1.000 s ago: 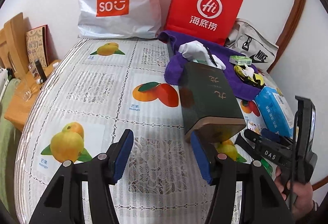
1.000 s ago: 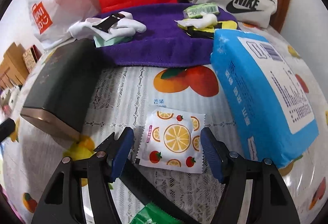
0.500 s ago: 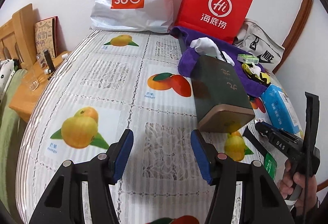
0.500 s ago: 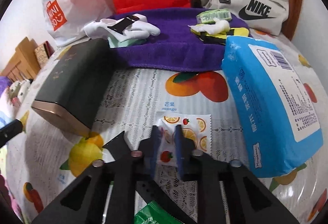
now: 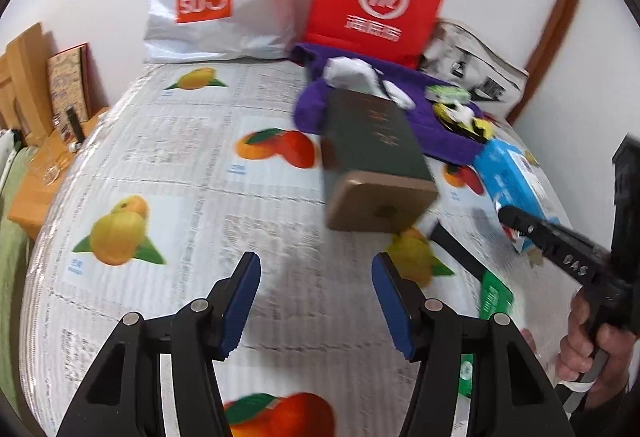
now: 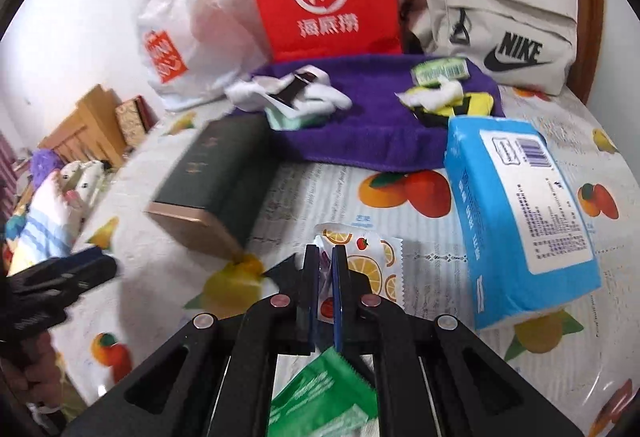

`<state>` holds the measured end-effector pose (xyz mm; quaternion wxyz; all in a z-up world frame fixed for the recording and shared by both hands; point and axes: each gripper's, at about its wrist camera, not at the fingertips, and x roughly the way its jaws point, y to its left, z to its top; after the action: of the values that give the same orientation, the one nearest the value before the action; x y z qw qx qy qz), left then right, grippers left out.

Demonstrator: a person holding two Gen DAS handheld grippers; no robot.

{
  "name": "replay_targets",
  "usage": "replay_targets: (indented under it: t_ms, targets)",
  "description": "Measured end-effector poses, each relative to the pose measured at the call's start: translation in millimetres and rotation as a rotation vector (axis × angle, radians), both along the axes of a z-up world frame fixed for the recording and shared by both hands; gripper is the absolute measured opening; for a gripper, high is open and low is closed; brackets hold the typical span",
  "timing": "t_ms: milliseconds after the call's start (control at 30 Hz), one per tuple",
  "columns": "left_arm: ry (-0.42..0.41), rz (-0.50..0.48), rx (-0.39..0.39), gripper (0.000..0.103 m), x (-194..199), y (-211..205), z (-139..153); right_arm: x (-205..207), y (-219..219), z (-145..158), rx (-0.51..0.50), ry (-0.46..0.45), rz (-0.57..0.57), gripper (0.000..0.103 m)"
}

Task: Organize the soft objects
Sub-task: 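Grasp the green snack packet with the left tool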

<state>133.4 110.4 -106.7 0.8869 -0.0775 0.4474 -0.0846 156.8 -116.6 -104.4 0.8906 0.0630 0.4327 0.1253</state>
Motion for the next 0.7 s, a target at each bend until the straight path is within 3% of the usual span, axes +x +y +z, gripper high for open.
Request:
replay_targets:
  t_ms: [233,533,700]
  targets:
    - [0.024,-0.102,0.031,0.056,-20,-46,-9,-42,-22,20,0.021,-0.065,0.042,0.006]
    - [0.014,-0.235,0.064,0.056,-47,-104,-9,-70,-79,7,-0.003,-0.046,-0.022,0.006]
    - [-0.006,-0.307,0.063,0.063,-53,-127,-9,-79,-107,1,-0.026,-0.061,-0.052,0.006]
